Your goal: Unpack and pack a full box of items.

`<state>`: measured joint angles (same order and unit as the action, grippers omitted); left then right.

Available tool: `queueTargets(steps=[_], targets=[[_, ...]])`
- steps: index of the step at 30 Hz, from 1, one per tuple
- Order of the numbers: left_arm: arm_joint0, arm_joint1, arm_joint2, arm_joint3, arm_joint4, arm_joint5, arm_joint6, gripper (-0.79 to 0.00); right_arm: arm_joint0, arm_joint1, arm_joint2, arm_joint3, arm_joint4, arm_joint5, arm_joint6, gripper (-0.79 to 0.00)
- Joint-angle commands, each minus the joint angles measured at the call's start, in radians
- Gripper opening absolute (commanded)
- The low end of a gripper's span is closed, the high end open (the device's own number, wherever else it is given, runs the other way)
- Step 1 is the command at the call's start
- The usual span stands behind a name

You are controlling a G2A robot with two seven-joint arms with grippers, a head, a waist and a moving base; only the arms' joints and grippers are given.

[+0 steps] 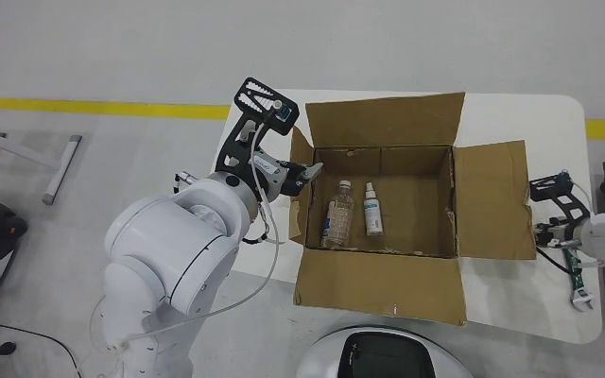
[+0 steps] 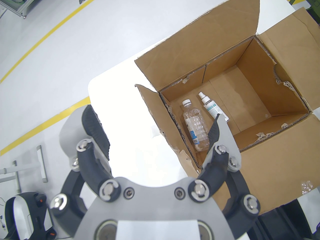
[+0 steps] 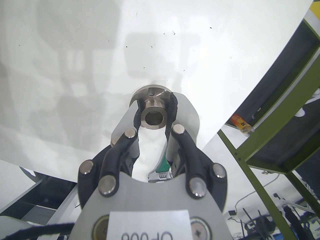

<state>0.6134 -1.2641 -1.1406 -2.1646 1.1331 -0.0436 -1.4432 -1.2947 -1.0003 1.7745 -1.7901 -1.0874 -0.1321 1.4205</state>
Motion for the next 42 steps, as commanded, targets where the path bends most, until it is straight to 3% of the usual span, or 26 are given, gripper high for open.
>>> queueTargets(steps=[1,11,17,21,25,35,42], targets=[[0.0,0.0,0.0,0.0,0.0,0.0,0.0,0.0,0.008,0.001,0.016,-0.005,0.043,0.013,0.0,-0.785],[0.0,0.0,0.0,0.0,0.0,0.0,0.0,0.0,0.123,0.019,0.281,-0.209,0.374,0.123,0.012,-0.785],[0.0,0.0,0.0,0.0,0.0,0.0,0.0,0.0,0.203,0.033,0.296,-0.353,0.595,0.154,0.047,-0.785],[0.0,0.0,0.0,0.0,0.0,0.0,0.0,0.0,0.235,0.042,0.194,-0.401,0.673,0.167,0.073,-0.785],[0.0,0.0,0.0,0.0,0.0,0.0,0.0,0.0,0.25,0.048,0.03,-0.426,0.65,0.188,0.061,-0.785],[0.0,0.0,0.0,0.0,0.0,0.0,0.0,0.0,0.314,0.039,-0.356,-0.341,0.46,0.274,-0.052,-0.785],[0.0,0.0,0.0,0.0,0.0,0.0,0.0,0.0,0.376,0.028,-0.47,-0.275,0.415,0.325,-0.07,-0.785]])
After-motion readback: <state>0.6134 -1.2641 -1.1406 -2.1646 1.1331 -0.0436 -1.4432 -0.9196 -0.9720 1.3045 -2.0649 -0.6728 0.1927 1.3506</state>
